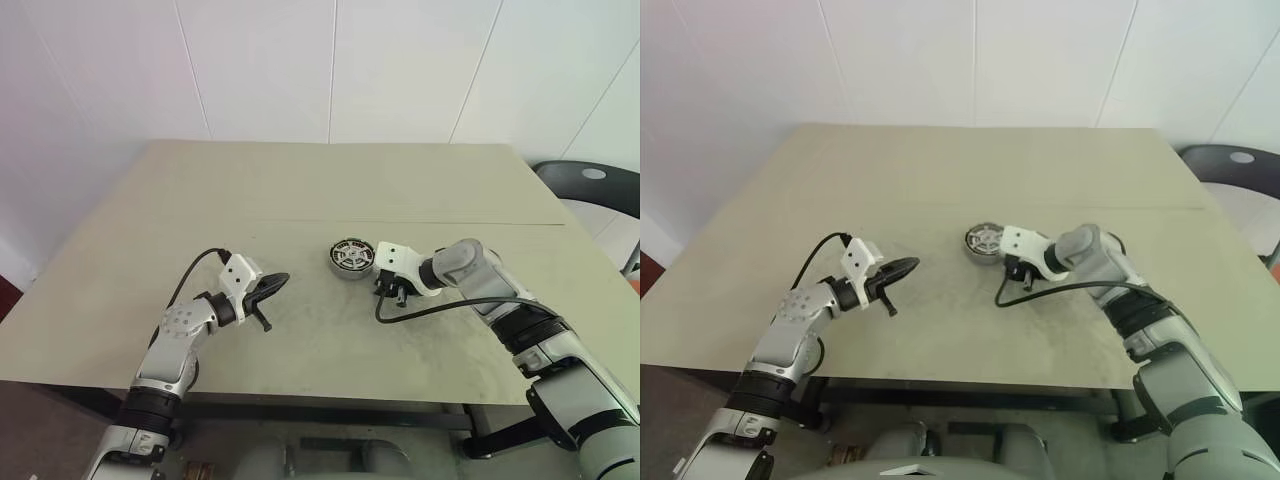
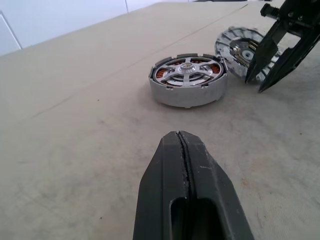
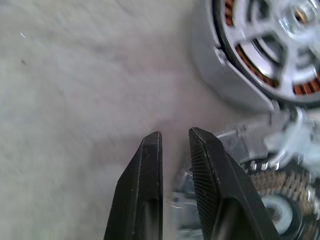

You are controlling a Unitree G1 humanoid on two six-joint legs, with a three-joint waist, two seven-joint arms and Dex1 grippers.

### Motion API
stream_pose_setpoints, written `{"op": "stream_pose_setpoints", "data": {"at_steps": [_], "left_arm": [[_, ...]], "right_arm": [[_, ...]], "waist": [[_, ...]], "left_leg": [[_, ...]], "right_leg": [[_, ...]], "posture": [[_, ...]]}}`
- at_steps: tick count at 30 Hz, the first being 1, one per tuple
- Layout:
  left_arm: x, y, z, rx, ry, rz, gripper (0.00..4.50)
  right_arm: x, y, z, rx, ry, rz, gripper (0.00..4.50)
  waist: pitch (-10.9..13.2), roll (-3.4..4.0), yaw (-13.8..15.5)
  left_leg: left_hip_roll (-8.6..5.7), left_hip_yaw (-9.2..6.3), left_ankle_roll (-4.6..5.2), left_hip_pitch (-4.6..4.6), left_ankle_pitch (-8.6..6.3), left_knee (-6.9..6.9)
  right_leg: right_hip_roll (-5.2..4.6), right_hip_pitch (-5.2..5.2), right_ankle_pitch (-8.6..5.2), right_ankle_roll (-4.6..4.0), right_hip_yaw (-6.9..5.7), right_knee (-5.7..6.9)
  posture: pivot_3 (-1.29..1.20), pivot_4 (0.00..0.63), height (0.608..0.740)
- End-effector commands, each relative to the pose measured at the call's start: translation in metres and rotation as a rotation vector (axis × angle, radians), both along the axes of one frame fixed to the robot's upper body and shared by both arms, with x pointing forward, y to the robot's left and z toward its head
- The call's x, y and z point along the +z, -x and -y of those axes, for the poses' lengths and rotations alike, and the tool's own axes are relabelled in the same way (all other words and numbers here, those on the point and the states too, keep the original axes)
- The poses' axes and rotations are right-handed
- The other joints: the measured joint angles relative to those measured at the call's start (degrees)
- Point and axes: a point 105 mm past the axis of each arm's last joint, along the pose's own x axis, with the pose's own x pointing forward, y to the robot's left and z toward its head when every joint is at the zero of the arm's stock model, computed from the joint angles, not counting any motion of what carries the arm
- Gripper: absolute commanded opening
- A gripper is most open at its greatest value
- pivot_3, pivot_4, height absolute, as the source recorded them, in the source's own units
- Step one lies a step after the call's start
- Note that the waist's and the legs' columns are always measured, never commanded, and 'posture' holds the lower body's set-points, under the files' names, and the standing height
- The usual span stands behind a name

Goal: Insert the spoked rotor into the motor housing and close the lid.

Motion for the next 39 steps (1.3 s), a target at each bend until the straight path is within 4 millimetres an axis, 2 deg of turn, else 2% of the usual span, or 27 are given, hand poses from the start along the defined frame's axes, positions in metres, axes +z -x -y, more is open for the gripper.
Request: {"op": "stream_pose_setpoints", "data": {"at_steps": [1, 3, 7, 10, 13, 16, 20, 23, 25, 28, 31, 33, 39], "left_arm": [[0.012, -0.003, 0.001, -0.005, -0.001, 0.049, 0.00], [0.012, -0.002, 0.001, -0.005, -0.001, 0.049, 0.00], [0.012, -0.002, 0.000, -0.005, -0.001, 0.049, 0.00], [0.013, -0.002, 0.000, -0.004, -0.001, 0.052, 0.00], [0.015, -0.002, -0.001, -0.002, 0.004, 0.058, 0.00], [0.015, -0.002, -0.002, -0.002, 0.004, 0.058, 0.00], [0.014, -0.003, 0.000, -0.010, 0.004, 0.055, 0.00], [0.014, -0.004, 0.003, -0.017, 0.005, 0.055, 0.00], [0.014, -0.004, 0.004, -0.022, 0.003, 0.056, 0.00], [0.014, -0.005, 0.004, -0.025, 0.001, 0.055, 0.00], [0.013, -0.004, 0.004, -0.027, 0.000, 0.055, 0.00], [0.013, -0.005, 0.004, -0.026, 0.000, 0.054, 0.00], [0.012, -0.005, 0.004, -0.022, -0.002, 0.054, 0.00]], "right_arm": [[0.026, -0.006, -0.004, -0.004, -0.100, 0.028, 0.91], [0.029, -0.005, -0.006, -0.012, -0.146, 0.009, 0.91], [0.038, -0.015, -0.002, -0.125, -0.257, 0.007, 0.91], [0.051, -0.013, -0.006, -0.180, -0.420, -0.038, 0.91], [0.067, -0.007, -0.010, -0.284, -0.668, -0.129, 0.91], [0.072, 0.008, -0.013, -0.397, -0.897, -0.321, 0.91], [0.048, 0.042, -0.024, -0.490, -0.954, -0.578, 0.91], [0.034, 0.056, -0.024, -0.569, -0.959, -0.660, 1.46], [0.031, 0.059, -0.022, -0.619, -0.979, -0.683, 2.08], [0.027, 0.053, -0.016, -0.710, -1.007, -0.681, 3.02], [0.014, 0.042, -0.006, -0.872, -0.994, -0.679, 3.98], [0.008, 0.041, -0.005, -0.913, -0.980, -0.702, 4.44], [-0.008, 0.036, 0.002, -1.047, -0.979, -0.710, 4.44]], "waist": [[0.0, 0.03, -0.1], [0.0, 0.04, 0.0], [0.0, 0.05, 0.0], [0.0, 0.05, 0.0], [0.0, 0.06, 0.0], [0.0, 0.07, 0.0], [0.0, 0.10, 0.0], [0.0, 0.24, 0.0], [0.0, 0.35, -0.1], [-0.1, 0.38, 0.0], [-0.1, 0.39, 0.0], [-0.1, 0.39, -0.1], [-0.1, 0.39, -0.2]], "left_leg": [[0.03, 0.00, 0.00, -0.05, 0.00, -0.02], [0.07, 0.00, 0.00, -0.08, 0.00, -0.04], [0.08, 0.00, -0.01, -0.08, -0.01, -0.03], [0.07, 0.00, -0.01, -0.10, -0.01, 0.00], [0.08, 0.00, -0.02, -0.15, -0.01, -0.03], [0.09, -0.01, -0.03, -0.20, -0.02, -0.10], [0.09, -0.01, -0.05, -0.21, -0.03, -0.13], [0.09, 0.01, -0.05, -0.25, -0.03, -0.13], [0.08, 0.06, -0.05, -0.25, -0.03, -0.09], [0.08, 0.08, -0.04, -0.23, -0.02, -0.06], [0.08, 0.09, -0.02, -0.23, -0.01, -0.05], [0.08, 0.12, -0.01, -0.23, -0.01, -0.05], [0.09, 0.15, 0.02, -0.13, 0.01, 0.01]], "right_leg": [[0.03, -0.07, 0.00, 0.00, 0.00, 0.01], [0.07, -0.13, 0.00, -0.01, 0.00, 0.02], [0.06, -0.13, -0.09, -0.17, 0.00, 0.04], [0.02, -0.13, -0.09, -0.18, 0.00, 0.03], [0.00, -0.19, -0.08, -0.16, 0.01, 0.02], [-0.02, -0.27, -0.03, -0.09, 0.01, 0.03], [-0.05, -0.31, -0.03, -0.09, 0.01, 0.04], [-0.08, -0.36, -0.05, -0.15, 0.03, 0.05], [-0.09, -0.39, -0.05, -0.18, 0.04, 0.08], [-0.08, -0.38, -0.02, -0.14, 0.03, 0.09], [-0.03, -0.39, -0.01, -0.13, 0.02, 0.12], [0.00, -0.38, 0.05, -0.01, 0.02, 0.12], [0.13, -0.23, 0.08, 0.04, 0.02, 0.15]], "posture": [[0.00, 0.000, 0.740], [0.00, 0.000, 0.740], [0.00, 0.000, 0.740], [0.00, 0.000, 0.740], [0.00, 0.000, 0.740], [0.00, 0.000, 0.740], [0.00, 0.000, 0.740], [0.00, 0.000, 0.740], [0.00, 0.000, 0.740], [0.00, 0.000, 0.740], [0.00, 0.000, 0.740], [0.00, 0.000, 0.740], [0.00, 0.000, 0.740]]}}
